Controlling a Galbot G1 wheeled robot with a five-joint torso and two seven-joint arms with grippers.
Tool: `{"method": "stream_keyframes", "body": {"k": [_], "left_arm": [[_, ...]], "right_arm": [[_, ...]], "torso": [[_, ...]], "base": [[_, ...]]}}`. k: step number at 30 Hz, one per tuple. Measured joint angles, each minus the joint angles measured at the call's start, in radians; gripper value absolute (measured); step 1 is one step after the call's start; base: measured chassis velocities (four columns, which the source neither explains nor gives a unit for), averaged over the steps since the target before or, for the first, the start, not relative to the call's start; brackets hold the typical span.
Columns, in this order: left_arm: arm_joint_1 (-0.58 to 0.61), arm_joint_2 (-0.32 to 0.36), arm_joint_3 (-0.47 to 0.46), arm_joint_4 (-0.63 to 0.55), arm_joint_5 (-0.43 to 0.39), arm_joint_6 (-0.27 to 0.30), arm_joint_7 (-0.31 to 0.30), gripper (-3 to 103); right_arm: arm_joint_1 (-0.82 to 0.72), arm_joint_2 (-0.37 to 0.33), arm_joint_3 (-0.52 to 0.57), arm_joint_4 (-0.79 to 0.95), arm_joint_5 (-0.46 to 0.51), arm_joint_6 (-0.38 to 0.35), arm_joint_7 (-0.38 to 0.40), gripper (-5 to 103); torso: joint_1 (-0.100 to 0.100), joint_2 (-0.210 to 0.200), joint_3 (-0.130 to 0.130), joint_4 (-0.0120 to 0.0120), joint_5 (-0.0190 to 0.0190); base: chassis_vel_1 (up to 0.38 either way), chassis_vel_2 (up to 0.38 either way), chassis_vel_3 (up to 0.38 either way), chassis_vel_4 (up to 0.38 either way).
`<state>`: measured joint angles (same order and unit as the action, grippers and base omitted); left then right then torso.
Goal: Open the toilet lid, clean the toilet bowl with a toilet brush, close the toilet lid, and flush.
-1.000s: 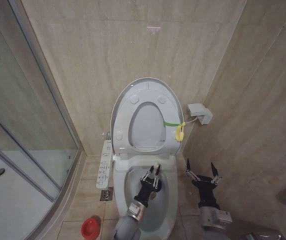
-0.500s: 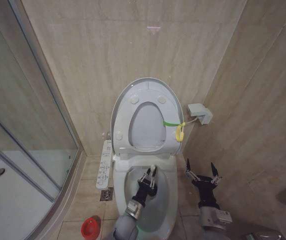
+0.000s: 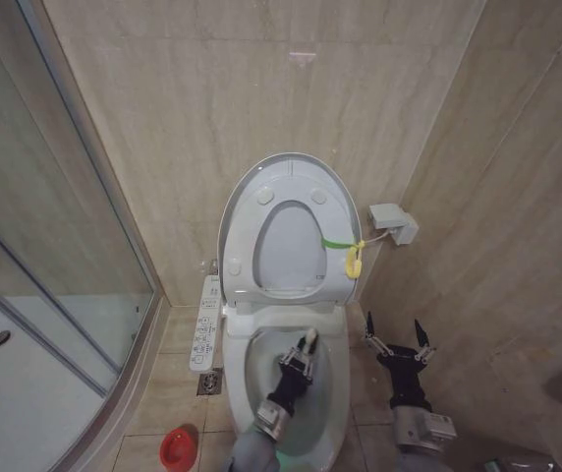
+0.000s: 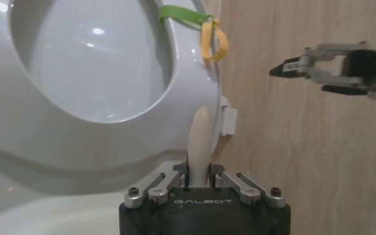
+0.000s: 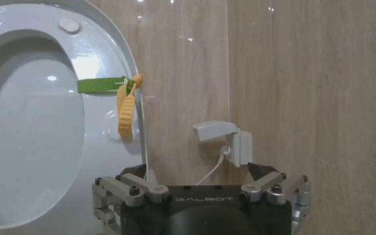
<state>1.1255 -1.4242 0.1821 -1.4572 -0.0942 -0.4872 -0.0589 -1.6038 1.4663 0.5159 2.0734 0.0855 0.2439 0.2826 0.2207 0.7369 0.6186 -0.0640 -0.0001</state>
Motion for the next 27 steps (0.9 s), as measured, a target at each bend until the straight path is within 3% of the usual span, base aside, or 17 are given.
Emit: {"method": "stream_keyframes", "body": {"k": [13,27], "left_arm": [[-0.038,0.038,-0.084,0.101,0.021,-0.012,0.009,19],[-0.008,0.02,-0.011,-0.067,0.008,-0.02,-0.004,19]], "right_arm": [[0.0,0.0,0.0,0.0,0.0,0.0,0.0,100],[0.0,0.0,0.0,0.0,0.0,0.0,0.0,100]], "torso": [[0.0,0.0,0.0,0.0002,0.0001],[0.0,0.0,0.0,0.0002,0.0001]], "base": [[0.0,0.0,0.0,0.0],[0.0,0.0,0.0,0.0]]}}
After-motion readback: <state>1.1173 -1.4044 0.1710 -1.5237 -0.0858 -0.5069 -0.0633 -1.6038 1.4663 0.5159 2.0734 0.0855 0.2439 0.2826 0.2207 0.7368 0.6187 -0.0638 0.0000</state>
